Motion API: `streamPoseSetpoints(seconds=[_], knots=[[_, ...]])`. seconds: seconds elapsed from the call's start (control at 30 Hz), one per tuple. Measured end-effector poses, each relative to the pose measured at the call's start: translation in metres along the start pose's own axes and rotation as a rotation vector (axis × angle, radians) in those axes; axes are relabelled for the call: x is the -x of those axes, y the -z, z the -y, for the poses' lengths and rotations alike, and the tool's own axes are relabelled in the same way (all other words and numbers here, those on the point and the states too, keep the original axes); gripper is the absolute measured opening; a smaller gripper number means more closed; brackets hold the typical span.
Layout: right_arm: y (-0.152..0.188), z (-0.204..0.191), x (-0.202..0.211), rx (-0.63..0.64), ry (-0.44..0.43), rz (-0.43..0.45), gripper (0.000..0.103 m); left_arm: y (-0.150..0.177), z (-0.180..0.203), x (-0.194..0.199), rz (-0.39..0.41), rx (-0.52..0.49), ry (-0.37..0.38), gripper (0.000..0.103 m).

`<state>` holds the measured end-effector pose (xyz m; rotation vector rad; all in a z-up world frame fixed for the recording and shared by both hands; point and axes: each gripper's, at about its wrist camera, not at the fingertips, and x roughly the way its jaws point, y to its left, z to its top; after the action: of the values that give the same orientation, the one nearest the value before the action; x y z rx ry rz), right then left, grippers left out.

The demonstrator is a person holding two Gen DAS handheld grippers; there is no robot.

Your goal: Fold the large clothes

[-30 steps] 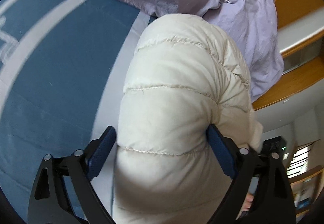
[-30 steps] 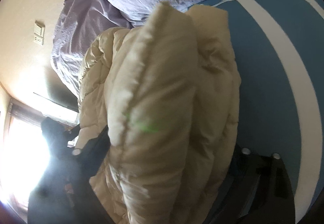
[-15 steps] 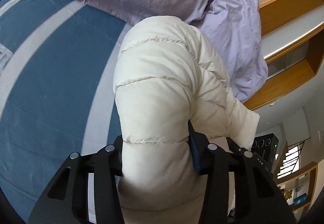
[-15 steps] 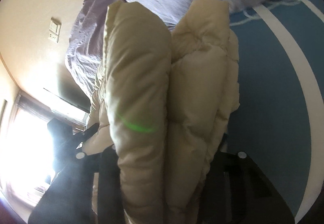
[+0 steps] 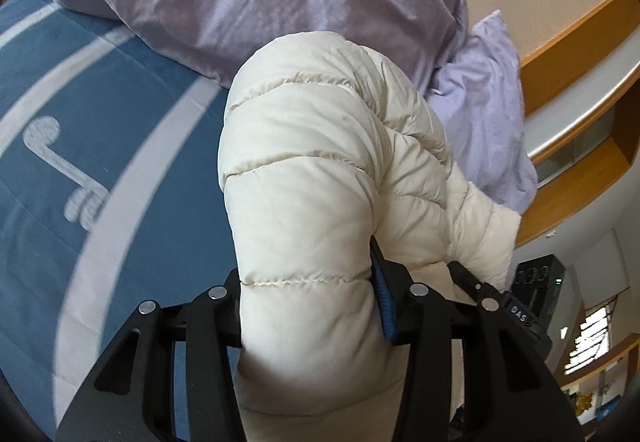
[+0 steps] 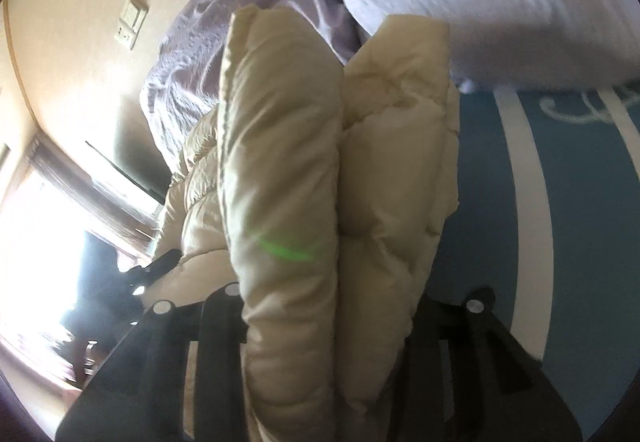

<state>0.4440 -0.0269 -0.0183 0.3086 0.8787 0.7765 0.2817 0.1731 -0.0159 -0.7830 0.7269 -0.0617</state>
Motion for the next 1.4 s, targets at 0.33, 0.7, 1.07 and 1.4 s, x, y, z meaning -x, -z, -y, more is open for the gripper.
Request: streamPoseSetpoints(seconds=[0.33,0.7,1.07,1.4], knots=[[0.011,0.005,0.020,0.030,0.281,0.114,0.079,0.002,-0.001,-0.005,0.051,-0.068,-0.176,0.063],[0.008,-0.051,0.047,0.199,0.423,0.275,0.079,0.009,0.039,0.006,0.184,-0.298,-0.401,0.088],[0.022,-0.094,0.008,0.397,0.489,0.292,0.079,0.022,0.067,-0.008,0.211,-0.503,-0.492,0.096],[0.031,-0.072,-0.019,0.395,0.544,0.231,0.079,0.032,0.070,-0.027,0.192,-0.571,-0.508,0.097]])
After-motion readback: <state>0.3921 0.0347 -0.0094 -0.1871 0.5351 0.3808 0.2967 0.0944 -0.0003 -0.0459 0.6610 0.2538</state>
